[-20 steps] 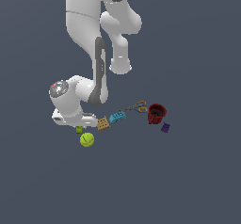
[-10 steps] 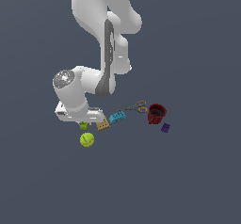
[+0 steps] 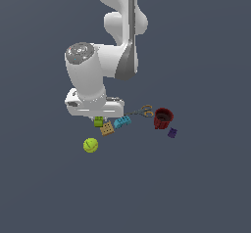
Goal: Pick up a designated object from a clutter of objects.
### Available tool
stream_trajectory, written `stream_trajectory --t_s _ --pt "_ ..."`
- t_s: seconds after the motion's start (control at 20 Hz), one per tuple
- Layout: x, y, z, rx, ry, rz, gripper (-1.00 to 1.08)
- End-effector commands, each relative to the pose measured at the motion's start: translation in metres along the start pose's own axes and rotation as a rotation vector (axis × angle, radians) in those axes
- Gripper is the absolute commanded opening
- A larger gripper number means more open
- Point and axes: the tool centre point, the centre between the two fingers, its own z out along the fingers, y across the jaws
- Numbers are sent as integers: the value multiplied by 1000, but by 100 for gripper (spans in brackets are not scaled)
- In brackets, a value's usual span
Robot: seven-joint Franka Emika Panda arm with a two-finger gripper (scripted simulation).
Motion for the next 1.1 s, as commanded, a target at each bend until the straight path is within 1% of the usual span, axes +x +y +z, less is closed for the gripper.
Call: stream_trajectory --t_s 0.0,0.65,0.85,1.05 --pt "2 -19 -27 -1 0 1 -100" --pt "16 -115 -160 -2 0 0 -100" --pt "20 -138 -192 -1 0 0 -100" --pt "24 -155 -216 0 0 -1 -100"
